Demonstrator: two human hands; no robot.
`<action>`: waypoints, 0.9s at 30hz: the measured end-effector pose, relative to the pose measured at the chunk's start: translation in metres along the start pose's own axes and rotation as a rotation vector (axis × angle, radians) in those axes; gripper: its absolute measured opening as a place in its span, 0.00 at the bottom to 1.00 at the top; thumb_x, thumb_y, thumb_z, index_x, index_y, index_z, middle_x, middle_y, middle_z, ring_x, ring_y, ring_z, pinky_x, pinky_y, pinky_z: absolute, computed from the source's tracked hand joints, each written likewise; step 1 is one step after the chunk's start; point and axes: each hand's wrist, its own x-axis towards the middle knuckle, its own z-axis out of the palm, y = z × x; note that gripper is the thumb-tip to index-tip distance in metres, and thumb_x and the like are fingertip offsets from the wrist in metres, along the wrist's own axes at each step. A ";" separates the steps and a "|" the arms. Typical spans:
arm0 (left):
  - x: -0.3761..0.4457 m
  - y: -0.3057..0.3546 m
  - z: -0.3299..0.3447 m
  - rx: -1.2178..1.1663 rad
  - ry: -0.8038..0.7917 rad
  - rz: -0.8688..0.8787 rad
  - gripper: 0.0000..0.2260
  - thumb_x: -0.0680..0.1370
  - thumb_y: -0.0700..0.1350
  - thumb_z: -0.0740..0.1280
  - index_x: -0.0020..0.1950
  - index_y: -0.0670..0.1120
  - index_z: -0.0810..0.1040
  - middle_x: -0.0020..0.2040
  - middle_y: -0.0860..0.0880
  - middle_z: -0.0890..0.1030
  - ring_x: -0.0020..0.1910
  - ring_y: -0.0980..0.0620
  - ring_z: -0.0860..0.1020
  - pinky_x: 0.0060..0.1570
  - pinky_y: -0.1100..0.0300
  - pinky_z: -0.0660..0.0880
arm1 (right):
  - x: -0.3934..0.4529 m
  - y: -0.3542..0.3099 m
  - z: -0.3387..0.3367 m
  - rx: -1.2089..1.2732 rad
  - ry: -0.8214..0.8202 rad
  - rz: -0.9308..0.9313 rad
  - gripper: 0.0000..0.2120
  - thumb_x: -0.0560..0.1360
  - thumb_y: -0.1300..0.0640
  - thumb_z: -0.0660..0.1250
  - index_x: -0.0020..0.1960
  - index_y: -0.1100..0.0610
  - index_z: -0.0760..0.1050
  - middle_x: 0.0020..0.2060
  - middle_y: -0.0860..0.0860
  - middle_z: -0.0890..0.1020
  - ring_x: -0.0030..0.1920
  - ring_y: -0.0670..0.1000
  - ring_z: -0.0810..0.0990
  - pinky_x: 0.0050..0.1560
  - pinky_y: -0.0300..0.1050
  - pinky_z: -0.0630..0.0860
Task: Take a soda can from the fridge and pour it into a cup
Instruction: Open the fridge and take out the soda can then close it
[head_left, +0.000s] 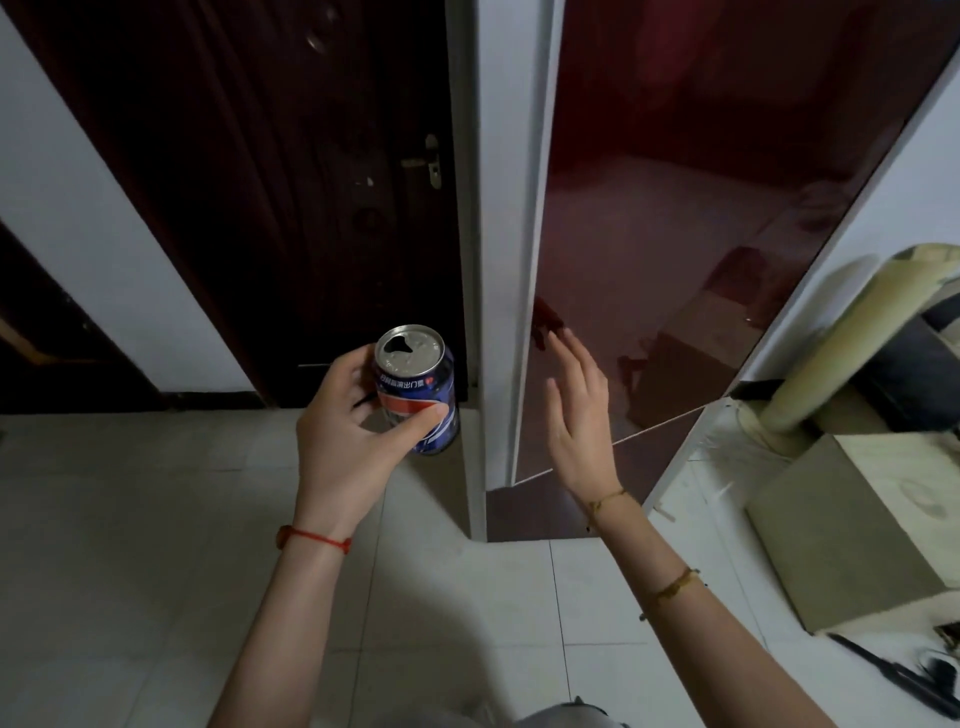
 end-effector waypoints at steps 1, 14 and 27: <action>0.005 -0.004 -0.001 -0.004 -0.003 -0.007 0.31 0.63 0.38 0.81 0.63 0.47 0.76 0.59 0.54 0.81 0.58 0.59 0.80 0.60 0.62 0.76 | 0.009 0.004 0.006 -0.017 -0.011 0.004 0.21 0.82 0.59 0.54 0.75 0.52 0.62 0.75 0.47 0.62 0.74 0.48 0.60 0.73 0.32 0.51; 0.068 -0.025 0.025 -0.040 0.018 -0.028 0.30 0.63 0.34 0.80 0.62 0.46 0.76 0.56 0.57 0.80 0.55 0.66 0.79 0.53 0.74 0.72 | 0.109 0.059 0.052 -0.094 -0.175 0.067 0.24 0.83 0.51 0.50 0.77 0.54 0.57 0.77 0.50 0.59 0.78 0.52 0.54 0.77 0.45 0.50; 0.106 -0.032 0.069 -0.035 0.006 -0.032 0.30 0.63 0.36 0.81 0.60 0.52 0.76 0.58 0.55 0.81 0.58 0.58 0.80 0.58 0.67 0.74 | 0.131 0.050 0.045 0.270 -0.223 0.345 0.22 0.83 0.52 0.54 0.76 0.55 0.62 0.75 0.47 0.65 0.75 0.44 0.60 0.70 0.30 0.53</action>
